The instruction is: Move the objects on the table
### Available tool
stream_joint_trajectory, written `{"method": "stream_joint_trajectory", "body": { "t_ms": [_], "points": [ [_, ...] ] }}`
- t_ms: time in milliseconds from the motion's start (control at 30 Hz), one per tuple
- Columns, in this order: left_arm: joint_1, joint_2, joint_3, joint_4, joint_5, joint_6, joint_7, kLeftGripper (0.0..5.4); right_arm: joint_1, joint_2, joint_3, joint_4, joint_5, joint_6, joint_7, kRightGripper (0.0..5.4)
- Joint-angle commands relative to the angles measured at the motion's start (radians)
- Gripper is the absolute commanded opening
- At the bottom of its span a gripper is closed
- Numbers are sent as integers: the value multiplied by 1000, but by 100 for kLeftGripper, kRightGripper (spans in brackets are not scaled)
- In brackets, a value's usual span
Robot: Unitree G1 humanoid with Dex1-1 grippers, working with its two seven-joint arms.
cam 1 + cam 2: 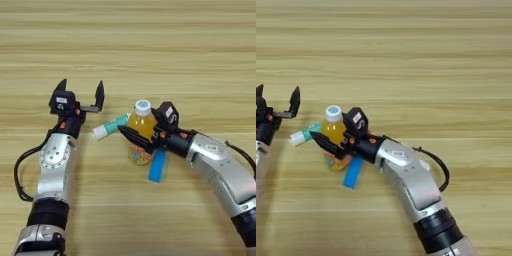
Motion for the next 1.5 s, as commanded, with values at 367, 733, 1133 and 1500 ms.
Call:
{"method": "stream_joint_trajectory", "body": {
  "t_ms": [367,733,1133,1500],
  "points": [
    [-4,-4,-6,-5,14,-4,8,540,14,8,42,66,-69,-150,61,377],
    [-8,-6,-10,6,16,-11,7,540,20,13,22,-34,-19,-154,89,536],
    [-13,-8,-16,13,19,-14,13,540,34,21,-73,-220,180,-196,142,539],
    [-21,-7,-23,26,22,-17,17,540,-14,-60,-260,-264,291,-205,156,539]
  ]
}}
